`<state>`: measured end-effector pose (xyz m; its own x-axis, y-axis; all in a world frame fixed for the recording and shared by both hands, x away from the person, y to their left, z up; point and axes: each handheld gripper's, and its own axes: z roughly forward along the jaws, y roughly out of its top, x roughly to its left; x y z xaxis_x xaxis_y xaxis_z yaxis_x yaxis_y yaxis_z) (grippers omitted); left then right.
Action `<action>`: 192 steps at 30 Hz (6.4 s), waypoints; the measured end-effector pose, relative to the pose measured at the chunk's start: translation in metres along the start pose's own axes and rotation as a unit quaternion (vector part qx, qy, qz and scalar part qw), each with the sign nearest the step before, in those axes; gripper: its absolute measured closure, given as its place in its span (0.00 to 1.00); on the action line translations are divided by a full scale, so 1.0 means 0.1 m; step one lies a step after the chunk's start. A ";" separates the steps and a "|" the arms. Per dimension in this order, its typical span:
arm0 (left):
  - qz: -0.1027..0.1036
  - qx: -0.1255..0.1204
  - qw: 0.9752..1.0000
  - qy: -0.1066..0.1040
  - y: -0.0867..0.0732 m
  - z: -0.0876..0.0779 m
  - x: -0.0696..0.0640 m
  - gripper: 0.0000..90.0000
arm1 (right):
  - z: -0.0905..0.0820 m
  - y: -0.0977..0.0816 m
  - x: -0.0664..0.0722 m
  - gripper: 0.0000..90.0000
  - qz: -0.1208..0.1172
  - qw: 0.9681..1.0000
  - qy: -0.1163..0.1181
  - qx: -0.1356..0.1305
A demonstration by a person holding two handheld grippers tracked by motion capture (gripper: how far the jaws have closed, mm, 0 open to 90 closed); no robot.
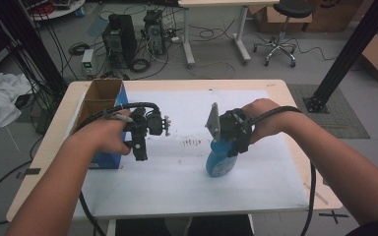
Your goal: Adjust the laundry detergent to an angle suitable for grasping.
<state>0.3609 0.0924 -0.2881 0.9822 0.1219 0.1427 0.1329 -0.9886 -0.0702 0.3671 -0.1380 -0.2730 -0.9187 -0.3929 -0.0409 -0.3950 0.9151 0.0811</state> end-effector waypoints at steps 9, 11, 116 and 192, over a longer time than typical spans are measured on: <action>0.000 -0.005 1.000 0.003 0.00 -0.03 -0.03 0.00 | -0.14 -0.06 -0.06 0.43 0.063 0.998 -0.014 0.008; 0.000 -0.005 1.000 0.004 -0.01 -0.04 -0.04 0.00 | -0.15 -0.07 -0.07 0.43 0.076 0.997 -0.012 0.007; -0.001 -0.005 1.000 0.011 -0.09 -0.07 -0.10 0.00 | 0.08 -0.06 -0.33 0.24 0.413 0.910 -0.029 0.022; 0.006 -0.003 1.000 0.008 -0.06 -0.19 -0.15 0.00 | -0.84 -0.07 -0.50 0.00 0.303 0.950 -0.076 -0.001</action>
<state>0.3428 0.0947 -0.2708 0.9816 0.1077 0.1576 0.1194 -0.9906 -0.0666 0.4152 -0.1327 -0.1882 -0.9660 0.2237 -0.1299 0.2057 0.9687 0.1386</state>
